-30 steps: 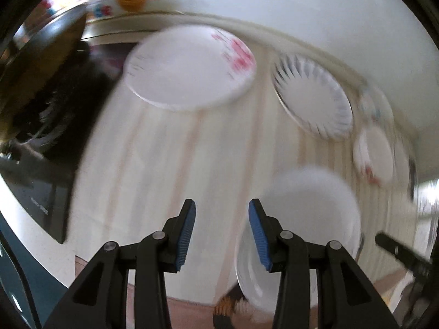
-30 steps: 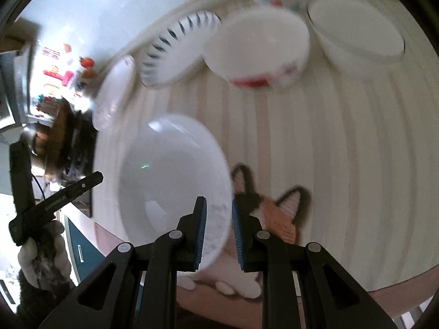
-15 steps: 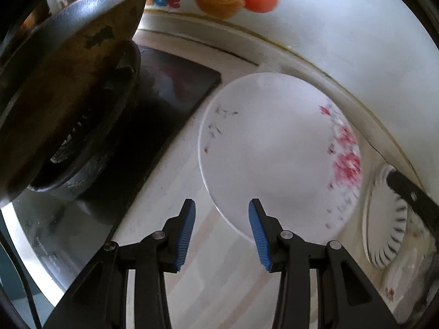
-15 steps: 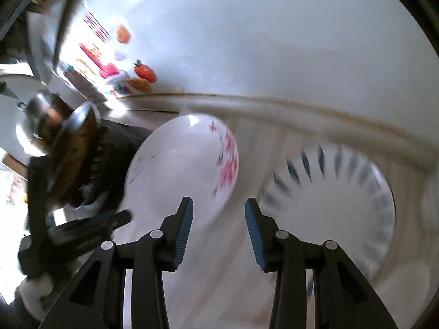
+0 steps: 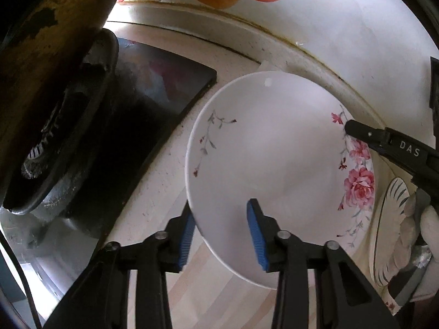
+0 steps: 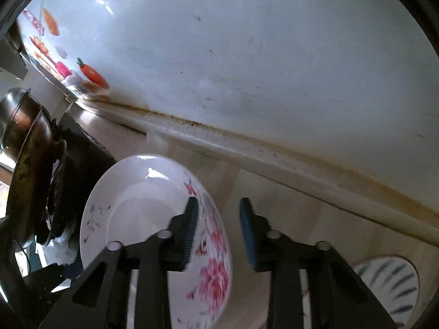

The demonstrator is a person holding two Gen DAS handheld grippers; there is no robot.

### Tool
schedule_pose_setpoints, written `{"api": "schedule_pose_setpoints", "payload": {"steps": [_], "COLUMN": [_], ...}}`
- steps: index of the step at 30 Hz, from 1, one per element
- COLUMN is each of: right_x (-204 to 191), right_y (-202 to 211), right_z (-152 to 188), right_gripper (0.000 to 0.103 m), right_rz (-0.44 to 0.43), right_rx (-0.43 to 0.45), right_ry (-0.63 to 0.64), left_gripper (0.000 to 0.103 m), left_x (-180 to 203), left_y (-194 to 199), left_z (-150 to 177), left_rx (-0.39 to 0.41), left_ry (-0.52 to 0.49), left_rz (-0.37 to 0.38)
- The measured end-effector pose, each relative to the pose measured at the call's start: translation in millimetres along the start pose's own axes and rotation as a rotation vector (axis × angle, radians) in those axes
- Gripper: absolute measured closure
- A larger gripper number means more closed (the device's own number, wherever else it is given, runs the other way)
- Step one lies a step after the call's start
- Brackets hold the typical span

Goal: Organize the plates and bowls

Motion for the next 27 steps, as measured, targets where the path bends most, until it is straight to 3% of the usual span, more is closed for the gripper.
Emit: {"api": "schedule_pose_setpoints", "payload": {"steps": [2, 8, 13, 15, 22, 27], "right_x": [-1.9, -0.9, 2.0, 3.9, 7.0, 9.8], "right_y": [-4.4, -5.2, 5.4, 11.4, 49.4, 94.5], "right_z": [-3.1, -4.3, 13.5, 21.2, 51.8, 87.0], "right_gripper": [0.083, 0.083, 0.083, 0.083, 0.083, 0.083], "right_rz": [-0.021, -0.044, -0.05, -0.048, -0.055, -0.082], "right_rx": [0.01, 0.014, 0.018, 0.023, 0.071, 0.113], "right_ry": [0.013, 0.009, 0.012, 0.005, -0.038, -0.071], "left_gripper": [0.073, 0.073, 0.073, 0.073, 0.073, 0.073], "left_x": [-0.2, 0.9, 6.0, 9.0, 15.9, 26.7], "left_y": [-1.3, -2.0, 7.1, 16.2, 33.4, 52.4], "left_z": [-2.7, 0.7, 5.5, 21.8, 36.3, 67.6], "left_rx": [0.008, 0.026, 0.048, 0.052, 0.068, 0.035], "left_ry": [-0.007, -0.024, -0.053, -0.067, -0.114, -0.138], "left_rz": [-0.003, -0.007, 0.002, 0.002, 0.031, 0.072]}}
Point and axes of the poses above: each gripper's, at about its wrist camera, not at the fingertips, and y roughly against the way its jaws point, x to its right, z to its underside, the point moved 2 cm from there along -y, roughly the way its jaws point, and after that the axes turned 10 degrees about -x, right-handed, at the moved point
